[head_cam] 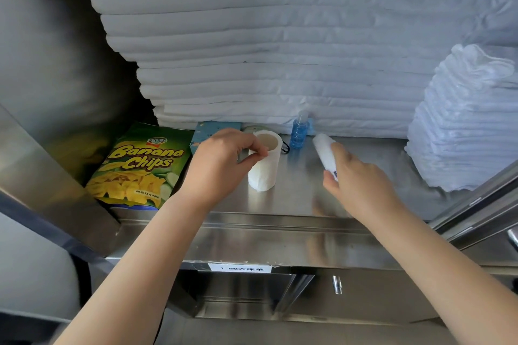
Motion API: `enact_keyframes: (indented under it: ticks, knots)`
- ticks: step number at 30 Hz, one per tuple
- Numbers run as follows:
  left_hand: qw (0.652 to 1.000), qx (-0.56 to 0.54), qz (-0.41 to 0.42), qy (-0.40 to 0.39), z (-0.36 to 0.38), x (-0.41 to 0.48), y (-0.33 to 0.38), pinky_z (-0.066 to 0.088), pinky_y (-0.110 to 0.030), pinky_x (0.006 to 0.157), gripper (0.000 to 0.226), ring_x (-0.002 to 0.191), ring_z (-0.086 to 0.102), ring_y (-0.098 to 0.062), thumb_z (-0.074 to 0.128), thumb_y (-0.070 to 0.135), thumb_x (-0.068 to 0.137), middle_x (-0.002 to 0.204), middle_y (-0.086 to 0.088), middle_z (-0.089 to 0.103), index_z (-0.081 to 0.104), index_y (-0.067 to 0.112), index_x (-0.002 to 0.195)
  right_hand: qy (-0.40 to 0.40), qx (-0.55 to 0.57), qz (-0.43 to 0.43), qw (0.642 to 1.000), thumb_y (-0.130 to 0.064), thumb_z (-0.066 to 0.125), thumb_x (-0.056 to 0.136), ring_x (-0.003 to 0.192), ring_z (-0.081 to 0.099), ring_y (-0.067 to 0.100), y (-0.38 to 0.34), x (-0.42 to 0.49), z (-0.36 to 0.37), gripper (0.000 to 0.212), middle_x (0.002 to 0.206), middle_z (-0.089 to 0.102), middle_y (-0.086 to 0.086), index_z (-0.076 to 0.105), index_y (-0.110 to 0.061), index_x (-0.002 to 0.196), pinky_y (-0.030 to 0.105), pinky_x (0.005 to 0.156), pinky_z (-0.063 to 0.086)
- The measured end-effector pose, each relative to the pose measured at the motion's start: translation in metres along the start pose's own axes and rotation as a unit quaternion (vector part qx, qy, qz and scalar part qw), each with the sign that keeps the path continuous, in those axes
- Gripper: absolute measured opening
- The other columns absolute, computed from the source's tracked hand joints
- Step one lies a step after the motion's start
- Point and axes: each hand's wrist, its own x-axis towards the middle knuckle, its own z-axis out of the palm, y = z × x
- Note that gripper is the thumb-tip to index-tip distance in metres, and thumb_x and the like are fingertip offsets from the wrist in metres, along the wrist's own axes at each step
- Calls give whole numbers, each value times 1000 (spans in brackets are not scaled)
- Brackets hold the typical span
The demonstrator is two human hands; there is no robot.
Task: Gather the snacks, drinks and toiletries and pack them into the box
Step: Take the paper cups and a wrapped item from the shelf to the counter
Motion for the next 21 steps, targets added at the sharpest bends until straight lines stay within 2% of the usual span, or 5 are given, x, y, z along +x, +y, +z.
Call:
enact_keyframes:
  ticks: [4, 9, 13, 15, 21]
  knots:
    - [1000, 5, 1, -6, 0, 0, 1, 43, -23, 67, 5, 80, 56, -7, 74, 22, 79, 82, 10, 67, 71, 25, 81, 63, 115, 20, 991, -18, 47, 94, 66, 55, 40, 16, 3, 1, 36, 94, 57, 21, 50, -5, 128, 33, 53, 32]
    - [1000, 8, -2, -10, -1, 0, 1, 42, -22, 68, 4, 80, 56, -6, 73, 22, 79, 82, 9, 67, 71, 25, 81, 107, 139, -1, 985, -6, 53, 92, 82, 57, 40, 20, 3, 9, 35, 114, 53, 21, 53, 1, 126, 37, 60, 44]
    - [1000, 6, 2, -11, -1, 0, 1, 42, -21, 67, 3, 80, 55, -7, 72, 20, 80, 82, 9, 67, 71, 23, 81, 51, 72, 22, 996, 14, 61, 72, 100, 48, 35, 25, 8, 11, 71, 117, 49, 17, 39, 0, 138, 38, 71, 43]
    - [1000, 6, 2, -11, 0, -1, 1, 42, -23, 68, 4, 81, 55, -7, 72, 20, 80, 82, 9, 67, 71, 23, 81, 33, 51, 34, 998, 11, 60, 72, 99, 47, 34, 26, 8, 14, 77, 118, 48, 17, 32, -3, 142, 37, 71, 41]
    - [1000, 4, 2, -3, 0, -1, 0, 44, -24, 68, 4, 81, 57, -9, 73, 21, 79, 82, 8, 67, 71, 23, 82, 30, 179, 68, 981, -18, 43, 97, 110, 47, 38, 28, 8, 29, 38, 120, 53, 21, 49, -4, 132, 40, 88, 37]
